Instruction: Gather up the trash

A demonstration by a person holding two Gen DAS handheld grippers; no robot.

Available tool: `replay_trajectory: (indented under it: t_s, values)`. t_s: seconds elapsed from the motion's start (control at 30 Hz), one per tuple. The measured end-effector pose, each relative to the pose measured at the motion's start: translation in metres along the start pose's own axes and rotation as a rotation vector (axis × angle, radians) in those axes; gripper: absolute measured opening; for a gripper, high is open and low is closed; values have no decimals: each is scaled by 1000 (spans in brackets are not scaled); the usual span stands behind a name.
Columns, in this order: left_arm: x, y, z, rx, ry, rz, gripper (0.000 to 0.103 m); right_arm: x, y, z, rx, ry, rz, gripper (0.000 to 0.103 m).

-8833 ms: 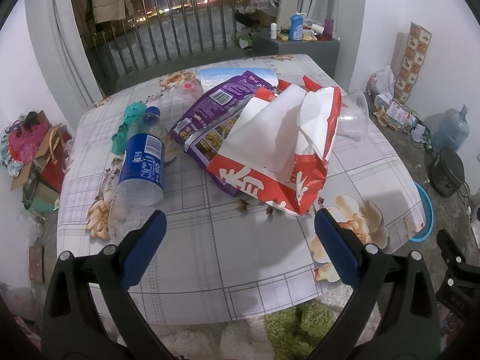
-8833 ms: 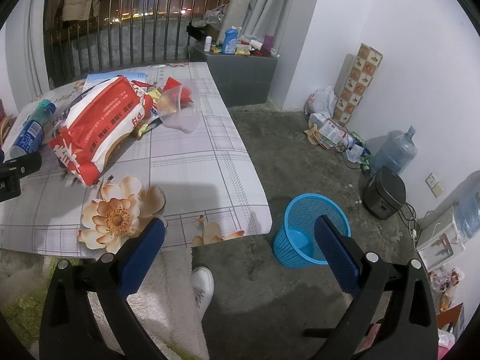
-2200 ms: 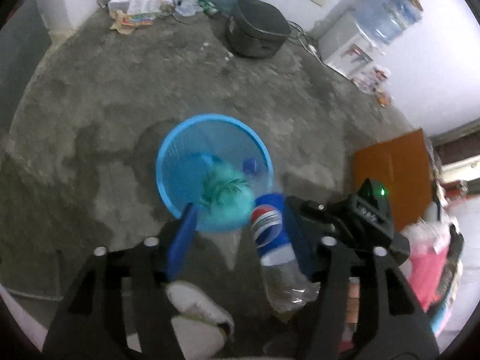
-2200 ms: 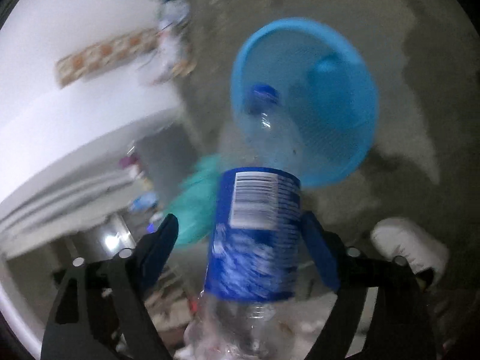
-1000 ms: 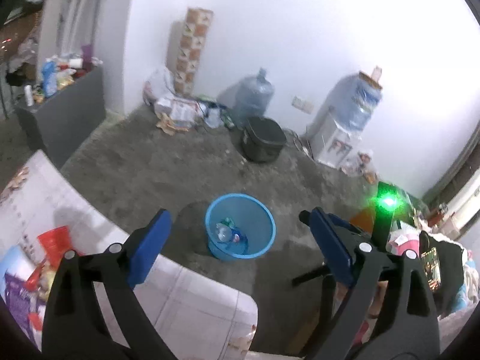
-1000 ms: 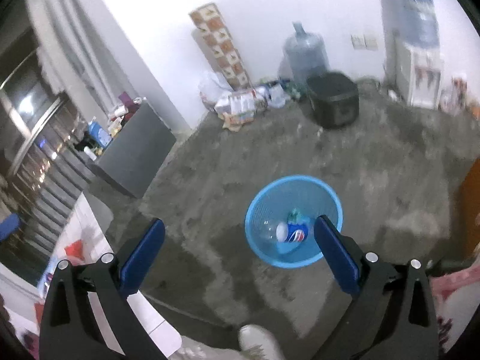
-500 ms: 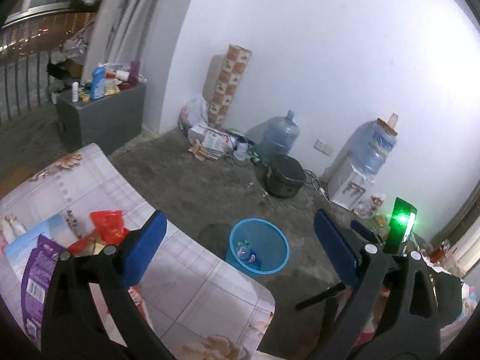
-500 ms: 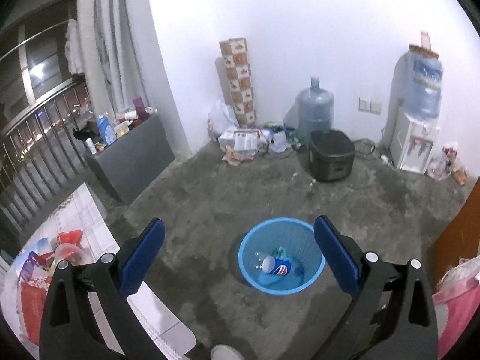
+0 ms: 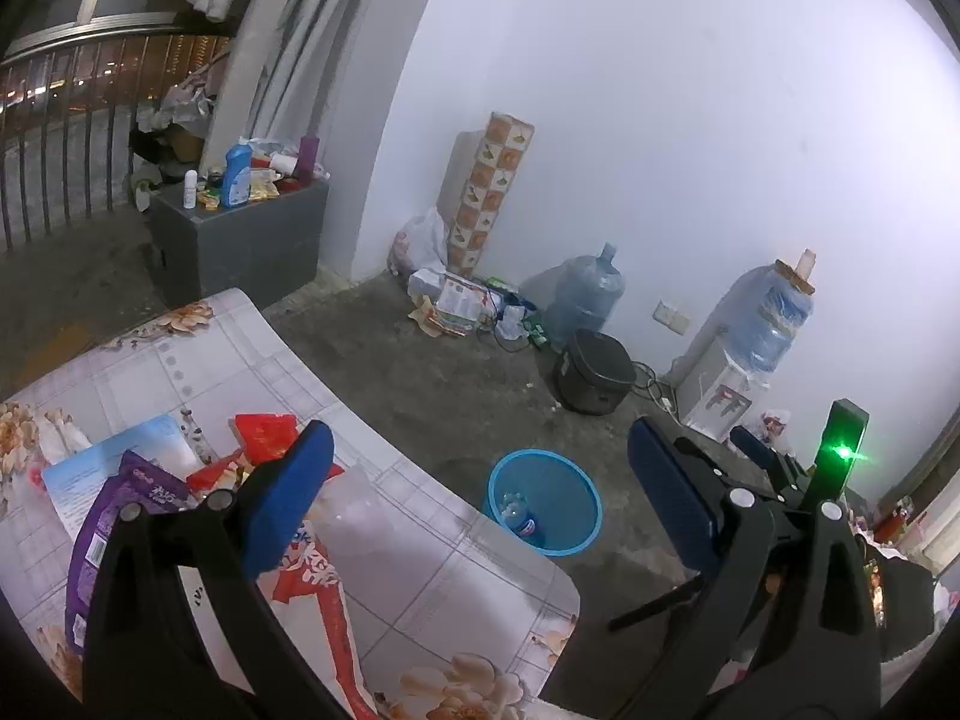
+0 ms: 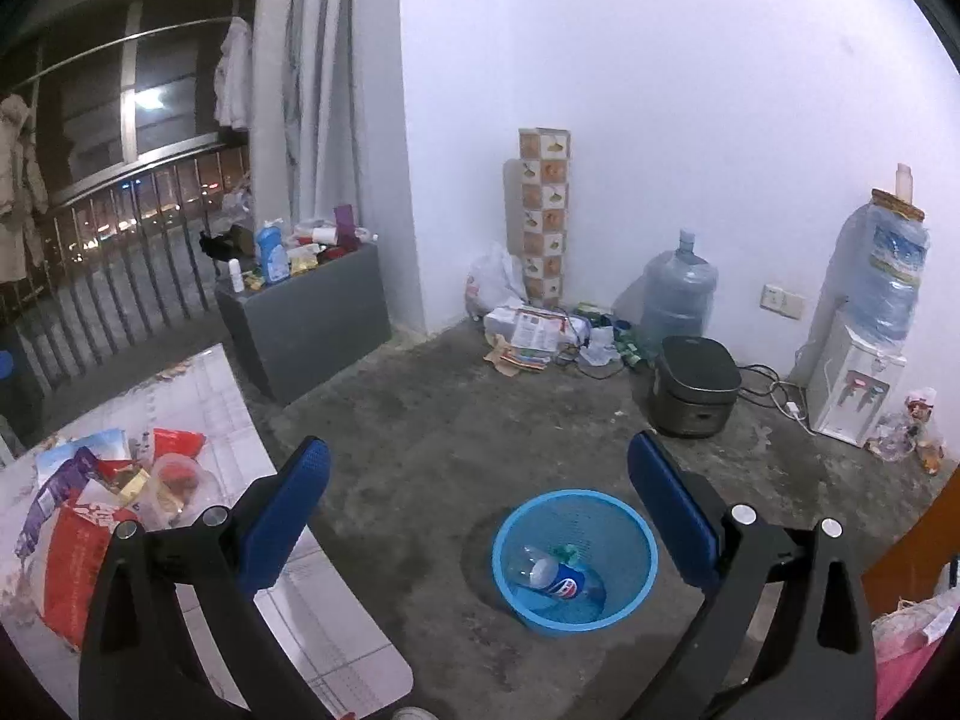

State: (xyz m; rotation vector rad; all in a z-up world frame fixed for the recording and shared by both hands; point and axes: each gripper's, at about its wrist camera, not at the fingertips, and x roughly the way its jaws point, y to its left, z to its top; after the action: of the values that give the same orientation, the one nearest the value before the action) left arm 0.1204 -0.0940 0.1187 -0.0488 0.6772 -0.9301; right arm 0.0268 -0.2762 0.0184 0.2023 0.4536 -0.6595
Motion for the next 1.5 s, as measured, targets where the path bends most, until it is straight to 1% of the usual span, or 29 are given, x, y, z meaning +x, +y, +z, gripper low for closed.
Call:
replay_trajectory:
  t_s: [0.2,0.5,0.77,1.5]
  values:
    - [-1,6,0,-21,-9,15,94,-2,4,2,-22,-11,15,97]
    - [1,17,-1,-84,-4,11,94,-4,5,4,-25,-28,37,97]
    - [-1,17,-2,-78,-12,14,94,-6,-1,5,1,-35,54,97]
    - [-3,17,-2,-74,-14,23,94,-7,-3,2,12,-34,58,97]
